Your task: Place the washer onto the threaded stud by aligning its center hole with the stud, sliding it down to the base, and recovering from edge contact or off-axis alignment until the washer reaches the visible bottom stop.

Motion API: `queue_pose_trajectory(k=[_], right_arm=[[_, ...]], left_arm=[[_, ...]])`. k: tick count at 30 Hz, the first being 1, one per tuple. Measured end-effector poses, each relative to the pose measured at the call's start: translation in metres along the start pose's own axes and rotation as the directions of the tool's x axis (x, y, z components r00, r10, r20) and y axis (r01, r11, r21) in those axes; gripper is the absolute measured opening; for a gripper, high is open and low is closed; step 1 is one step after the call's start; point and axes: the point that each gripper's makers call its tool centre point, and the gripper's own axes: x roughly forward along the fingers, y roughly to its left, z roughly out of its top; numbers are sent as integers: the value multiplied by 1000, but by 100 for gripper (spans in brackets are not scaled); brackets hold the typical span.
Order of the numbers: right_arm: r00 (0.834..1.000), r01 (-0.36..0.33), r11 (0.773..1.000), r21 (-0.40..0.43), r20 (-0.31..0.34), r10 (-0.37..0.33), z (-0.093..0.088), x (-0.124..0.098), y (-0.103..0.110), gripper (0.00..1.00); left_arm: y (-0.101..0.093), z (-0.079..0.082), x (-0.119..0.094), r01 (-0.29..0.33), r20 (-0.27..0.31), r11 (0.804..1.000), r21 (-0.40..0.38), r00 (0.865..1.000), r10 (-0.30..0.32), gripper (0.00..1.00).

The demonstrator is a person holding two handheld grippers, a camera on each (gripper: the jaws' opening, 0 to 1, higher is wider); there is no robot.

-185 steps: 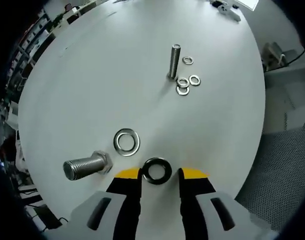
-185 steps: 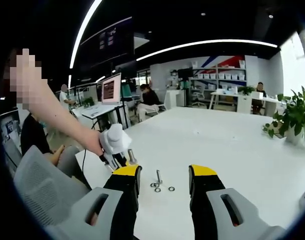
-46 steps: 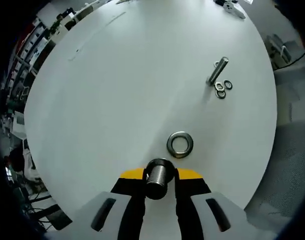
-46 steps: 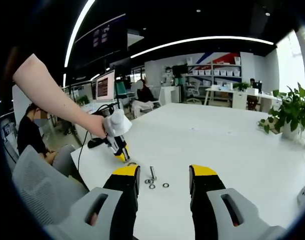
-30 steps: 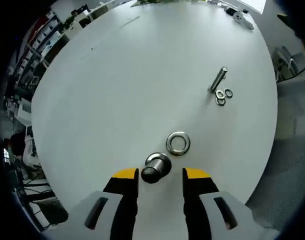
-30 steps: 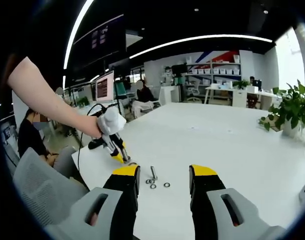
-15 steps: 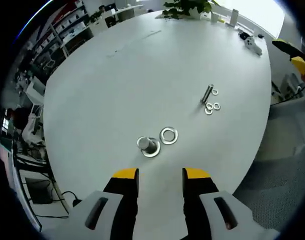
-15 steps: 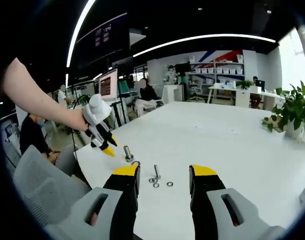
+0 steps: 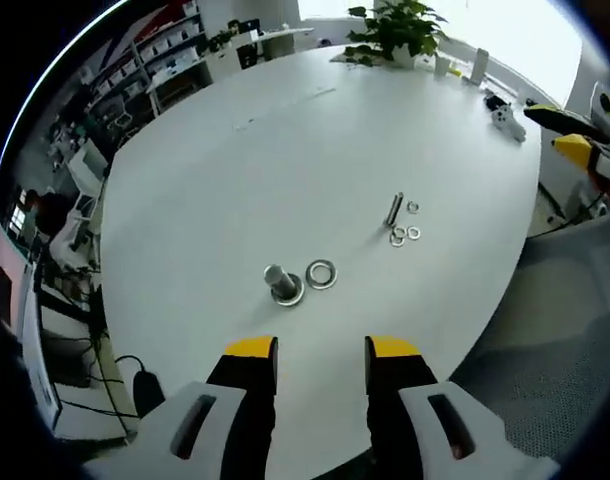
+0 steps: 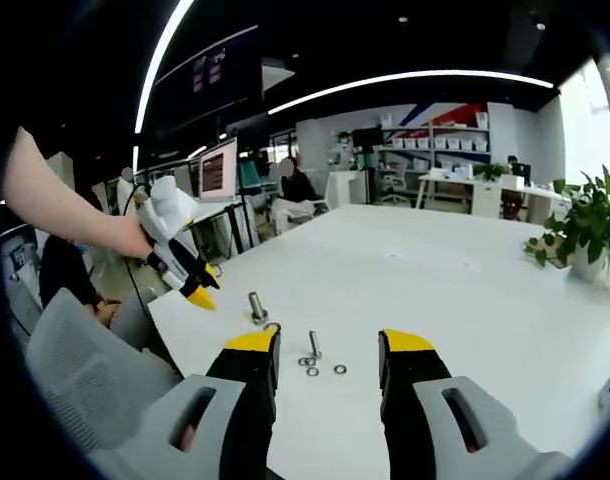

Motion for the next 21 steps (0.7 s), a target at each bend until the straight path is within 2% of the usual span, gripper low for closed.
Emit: queue_pose_trajectory(k=[10, 15, 21], right_arm=[[1000, 7, 1000, 4, 1, -7, 0, -1, -2, 42], [1000, 12, 1000, 14, 4, -12, 1, -2, -4, 42], [1000, 13, 1000, 19, 13, -13, 3, -2, -4, 42]], left_arm=[[-12, 7, -4, -6, 54, 999, -49, 999, 9, 34], [-15, 8, -1, -8, 62, 998, -61, 998, 12, 35], [-17, 5, 1, -1, 63, 994, -112, 998, 8, 35]])
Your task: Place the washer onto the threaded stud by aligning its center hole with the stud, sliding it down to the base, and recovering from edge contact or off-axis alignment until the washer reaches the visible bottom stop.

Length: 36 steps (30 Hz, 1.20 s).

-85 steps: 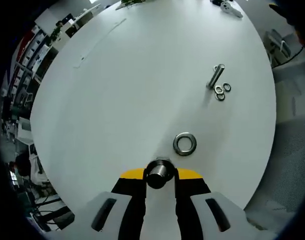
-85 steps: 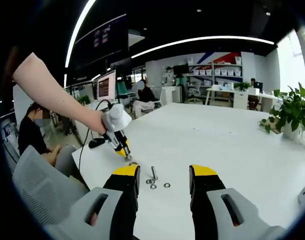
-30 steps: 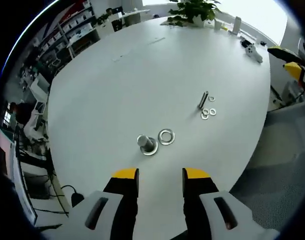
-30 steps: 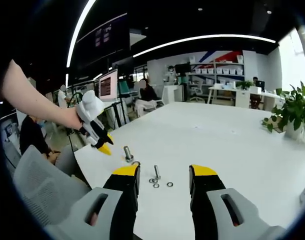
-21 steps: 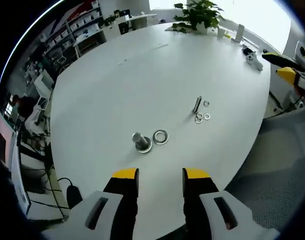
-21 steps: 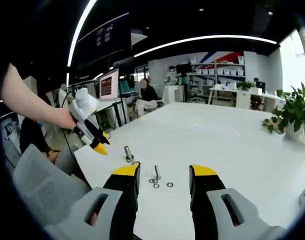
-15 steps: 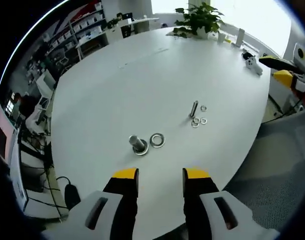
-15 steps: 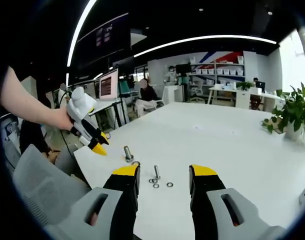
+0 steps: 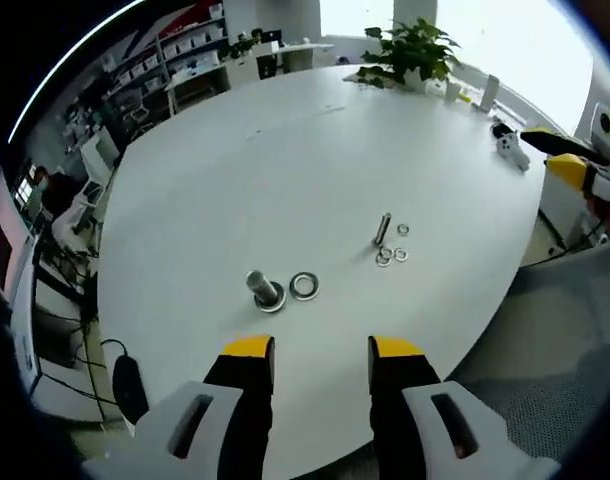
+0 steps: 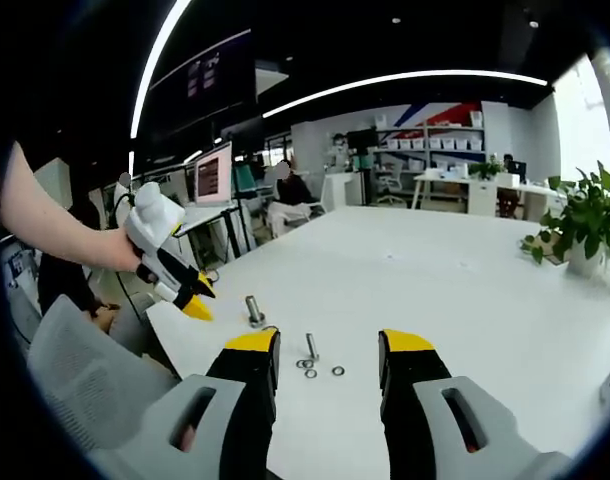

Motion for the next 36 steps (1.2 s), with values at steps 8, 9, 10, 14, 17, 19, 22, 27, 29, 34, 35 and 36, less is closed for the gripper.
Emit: queue_pose_trajectory(k=[8, 9, 10, 14, 17, 19, 22, 27, 29, 34, 35, 36], right_arm=[[1000, 3, 1000, 8, 9, -3, 2, -1, -1, 42], [1000, 4, 1000, 10, 10, -4, 2, -1, -1, 42], [1000, 4, 1000, 10, 11, -4, 2, -1, -1, 42], [1000, 12, 1000, 18, 15, -12, 3, -3, -3, 42], [1000, 19, 999, 29, 19, -20, 4, -3, -5, 42], [1000, 21, 999, 29, 18, -22, 3, -3, -6, 42], [1000, 22, 999, 28, 17, -23, 3, -4, -6, 42], [1000, 21, 1000, 23, 13, -22, 2, -3, -5, 42], [1000, 22, 1000, 21, 11, -22, 2, -3, -5, 42], [1000, 25, 999, 21, 8, -25, 1, -2, -7, 42], [1000, 26, 999, 23, 8, -26, 1, -3, -7, 42], [1000, 29, 999, 27, 9, -29, 1, -3, -8, 42]], left_arm=[[-2, 4, 3, -3, -13, 1000, 1, 1000, 3, 36], [-2, 5, 5, -3, -16, 1000, 10, 1000, 3, 36], [-2, 6, 6, -2, -19, 1000, 13, 1000, 2, 36], [-2, 9, 15, 2, -31, 1000, 21, 1000, -1, 36], [-4, 10, 21, 9, -49, 999, 49, 999, -7, 36], [-4, 10, 25, 12, -64, 997, 71, 998, -8, 36], [-2, 11, 31, 18, -79, 996, 91, 997, -10, 36], [2, 15, 37, 29, -101, 989, 145, 995, -14, 36], [5, 16, 41, 37, -110, 987, 158, 994, -19, 36], [13, 17, 51, 53, -137, 982, 183, 990, -27, 36], [13, 17, 52, 57, -142, 981, 184, 989, -31, 36], [13, 17, 54, 62, -149, 980, 191, 988, -33, 36]])
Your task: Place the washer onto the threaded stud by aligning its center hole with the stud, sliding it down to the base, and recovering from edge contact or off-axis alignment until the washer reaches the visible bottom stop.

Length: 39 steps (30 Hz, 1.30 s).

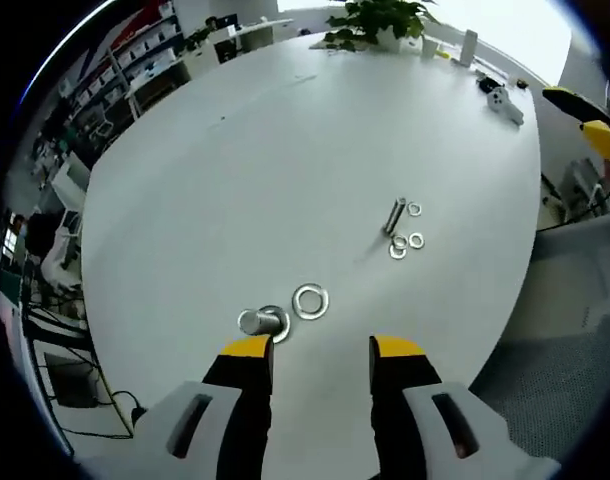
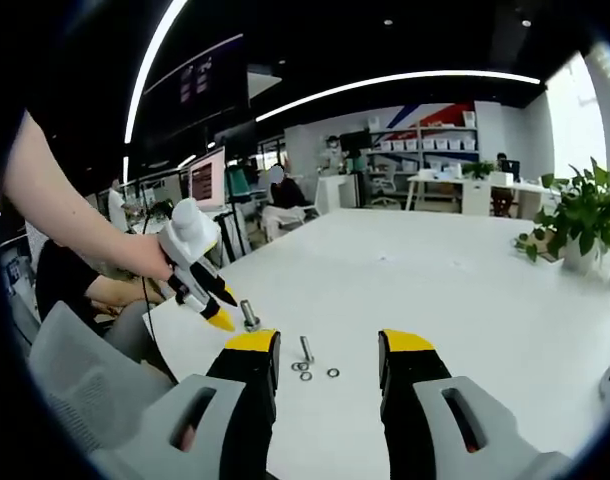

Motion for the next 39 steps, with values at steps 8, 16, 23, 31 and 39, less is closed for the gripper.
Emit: queue_pose_trajectory(k=[8, 16, 23, 31, 39], right_arm=[[1000, 15, 1000, 13, -6, -15, -2, 0, -5, 42], [1000, 19, 1000, 16, -4, -19, -2, 0, -6, 42], [1000, 17, 1000, 19, -4, -17, -2, 0, -6, 42], [1000, 23, 999, 27, 0, -23, -1, -1, -9, 42], [1000, 22, 999, 22, 0, -22, -2, -1, -8, 42]], left_arm=[[-1, 0, 19, 28, -66, 996, 87, 998, -23, 36], [-6, 11, 26, 69, -63, 991, 112, 996, -62, 34], [-10, 13, 39, 93, -99, 977, 190, 992, -75, 35], [-22, 8, 55, 133, -173, 962, 240, 981, -92, 35], [-16, 12, 63, 129, -193, 949, 287, 978, -75, 33]])
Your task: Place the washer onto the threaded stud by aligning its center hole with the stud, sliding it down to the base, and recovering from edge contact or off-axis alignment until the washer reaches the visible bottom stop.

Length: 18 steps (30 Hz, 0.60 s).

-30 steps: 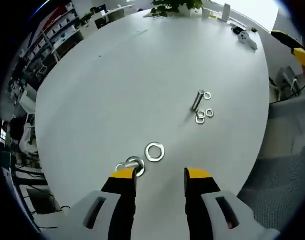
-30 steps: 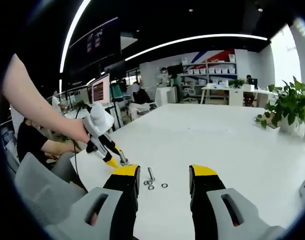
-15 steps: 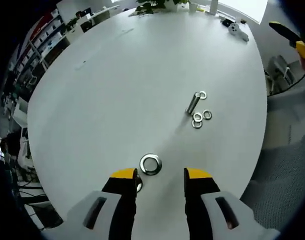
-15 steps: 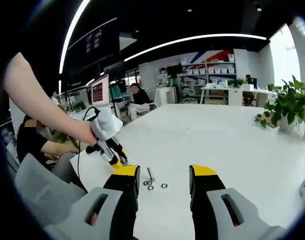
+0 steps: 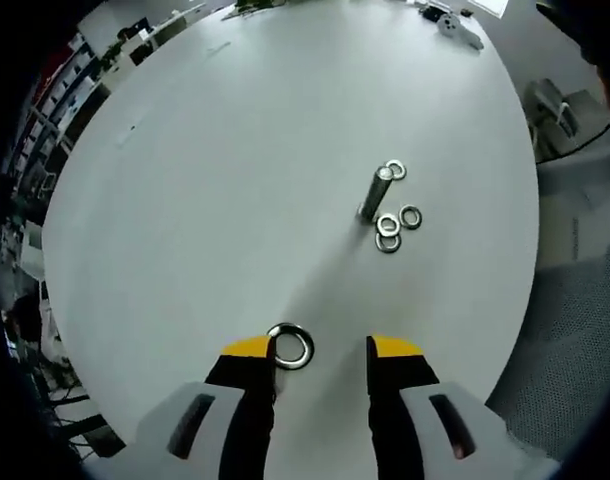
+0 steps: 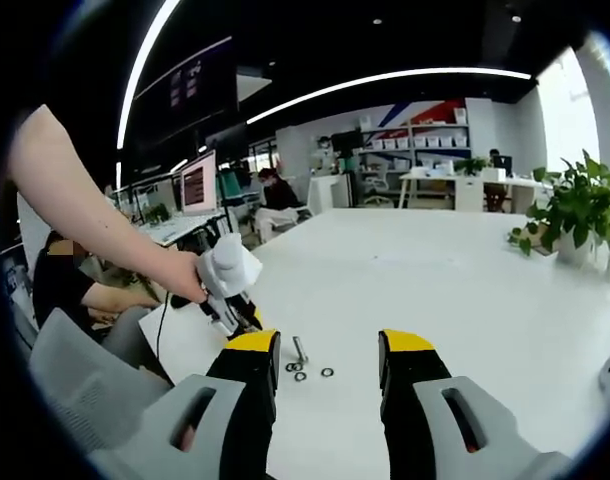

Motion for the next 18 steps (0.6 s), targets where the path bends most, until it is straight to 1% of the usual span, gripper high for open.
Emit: queue_pose_trajectory(k=[1, 4, 6, 10, 12, 16, 18], right_arm=[[1000, 0, 1000, 0, 1, 0, 0, 0, 0, 42], [1000, 1, 1000, 0, -1, -1, 0, 0, 0, 42], [1000, 1, 1000, 2, 0, -1, 0, 0, 0, 42], [1000, 3, 1000, 2, 1, -3, 0, 0, -1, 42], [1000, 4, 1000, 6, 2, -4, 0, 0, -1, 42], [1000, 6, 1000, 7, 3, -6, 1, 0, -2, 42], [1000, 7, 1000, 5, 4, -7, 1, 0, -2, 42]], left_arm=[[5, -1, 0, -13, -16, 1000, 26, 1000, 14, 33], [12, -6, 0, -26, -59, 998, 64, 998, 30, 31], [17, -9, 2, -22, -80, 997, 72, 996, 27, 32], [20, -8, 2, -13, -85, 997, 70, 996, 19, 31], [20, -8, 4, 4, -87, 997, 81, 996, 3, 31], [22, -12, 9, 14, -104, 996, 85, 995, -5, 29], [20, -11, 9, 23, -102, 996, 87, 995, -14, 28]])
